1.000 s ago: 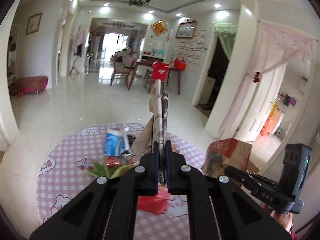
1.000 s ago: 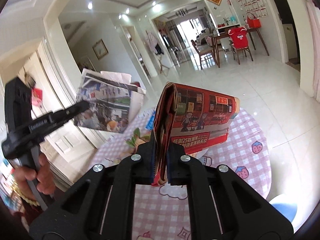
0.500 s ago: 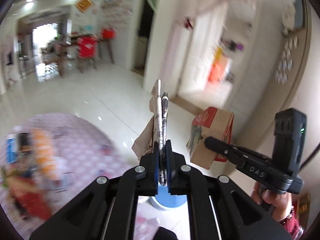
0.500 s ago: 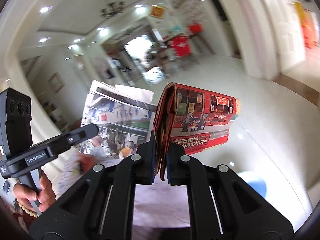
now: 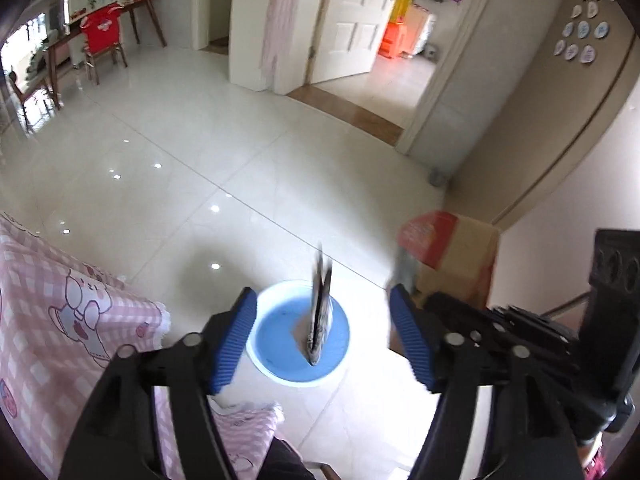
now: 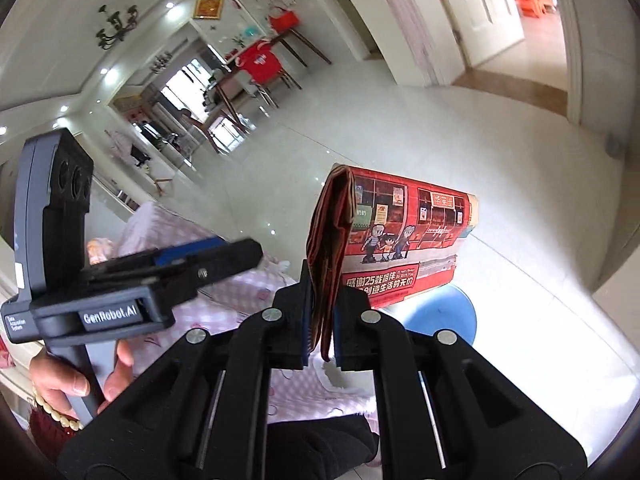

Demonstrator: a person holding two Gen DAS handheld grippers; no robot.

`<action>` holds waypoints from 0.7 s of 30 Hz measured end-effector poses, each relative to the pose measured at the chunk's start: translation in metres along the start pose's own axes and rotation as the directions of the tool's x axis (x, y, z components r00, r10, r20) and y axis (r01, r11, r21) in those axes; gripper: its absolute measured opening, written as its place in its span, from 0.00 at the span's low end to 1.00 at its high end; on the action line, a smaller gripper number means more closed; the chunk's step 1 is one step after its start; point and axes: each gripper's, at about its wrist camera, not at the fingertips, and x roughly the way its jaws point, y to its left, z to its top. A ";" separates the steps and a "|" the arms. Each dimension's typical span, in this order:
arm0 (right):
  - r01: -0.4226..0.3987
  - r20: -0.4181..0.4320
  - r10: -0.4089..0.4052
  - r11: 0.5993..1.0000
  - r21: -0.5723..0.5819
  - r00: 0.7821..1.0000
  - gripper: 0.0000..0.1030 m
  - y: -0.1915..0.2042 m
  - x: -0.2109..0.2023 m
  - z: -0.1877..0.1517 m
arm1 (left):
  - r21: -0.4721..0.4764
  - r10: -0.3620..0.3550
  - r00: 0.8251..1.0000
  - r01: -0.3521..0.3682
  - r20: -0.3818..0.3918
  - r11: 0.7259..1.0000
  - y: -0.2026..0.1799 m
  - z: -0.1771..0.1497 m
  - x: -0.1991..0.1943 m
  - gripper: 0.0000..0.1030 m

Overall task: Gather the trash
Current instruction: 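Carry both held items to the blue bucket and open both tools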

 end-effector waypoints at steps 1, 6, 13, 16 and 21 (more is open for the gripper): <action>0.001 -0.005 -0.001 1.000 0.003 1.000 0.08 -0.006 0.000 -0.005 | -0.009 0.001 1.000 -0.001 -0.011 1.000 0.000 0.001 0.004 0.66; -0.008 -0.038 0.008 1.000 0.007 0.999 0.08 -0.007 0.019 -0.006 | -0.038 0.021 1.000 -0.022 -0.020 0.999 0.012 -0.002 0.010 0.69; -0.026 -0.071 0.025 1.000 -0.015 0.997 0.08 -0.002 0.031 -0.011 | -0.086 0.074 0.997 -0.075 -0.011 0.993 0.038 -0.010 -0.003 0.72; -0.030 -0.080 0.028 0.999 -0.023 0.996 0.08 -0.003 0.034 -0.012 | -0.105 0.104 0.995 -0.103 -0.001 0.989 0.049 -0.008 -0.010 0.73; -0.033 -0.075 0.030 0.999 -0.036 0.997 0.11 0.002 0.041 -0.005 | -0.138 0.133 0.991 -0.129 0.017 0.982 0.060 -0.009 -0.022 0.76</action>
